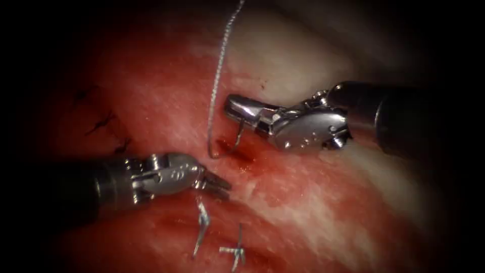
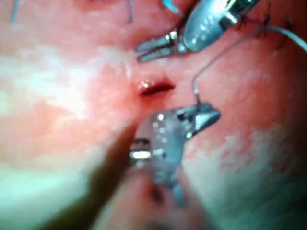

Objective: Wound Closure

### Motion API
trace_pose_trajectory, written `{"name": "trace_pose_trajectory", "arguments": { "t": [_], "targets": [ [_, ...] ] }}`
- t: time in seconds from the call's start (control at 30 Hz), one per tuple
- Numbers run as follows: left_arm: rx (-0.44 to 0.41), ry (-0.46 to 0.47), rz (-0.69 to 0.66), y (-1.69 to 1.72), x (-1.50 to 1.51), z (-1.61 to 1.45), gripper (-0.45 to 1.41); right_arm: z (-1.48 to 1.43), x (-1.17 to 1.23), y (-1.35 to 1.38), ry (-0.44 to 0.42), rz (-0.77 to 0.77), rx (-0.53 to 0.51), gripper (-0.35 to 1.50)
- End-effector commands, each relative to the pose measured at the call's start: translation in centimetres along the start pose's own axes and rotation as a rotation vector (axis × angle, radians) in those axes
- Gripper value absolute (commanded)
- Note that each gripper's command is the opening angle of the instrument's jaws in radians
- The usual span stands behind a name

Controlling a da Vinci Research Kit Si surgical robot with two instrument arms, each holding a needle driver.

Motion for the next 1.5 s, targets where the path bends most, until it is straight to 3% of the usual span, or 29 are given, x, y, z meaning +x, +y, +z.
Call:
{"name": "trace_pose_trajectory", "arguments": {
  "t": [0.03, 0.23, 0.67, 1.07, 1.43, 1.5],
  "targets": [
    [-0.001, 0.001, 0.002, -0.04, 0.0, 0.08, -0.11, 0.04, 0.05, -0.07, 0.002, -0.005, 0.0, -0.35],
    [-0.001, 0.001, 0.002, -0.05, -0.01, 0.08, -0.13, 0.01, 0.1, 0.01, -0.009, 0.031, -0.021, -0.35],
    [-0.001, 0.0, 0.008, -0.16, -0.1, 0.13, -0.15, 0.08, -0.12, 0.28, -0.027, 0.421, -0.125, -0.35],
    [0.0, -0.001, -0.014, -0.3, -0.29, 0.21, -0.15, 0.11, -0.28, 0.41, -0.039, 0.487, -0.15, -0.35],
    [-0.001, -0.001, -0.018, -0.3, -0.31, 0.21, -0.13, 0.18, -0.41, 0.37, -0.046, 0.664, -0.141, -0.35],
    [-0.002, -0.001, -0.017, -0.3, -0.32, 0.2, -0.13, 0.18, -0.47, 0.35, -0.049, 0.768, -0.141, -0.35]
  ]
}}
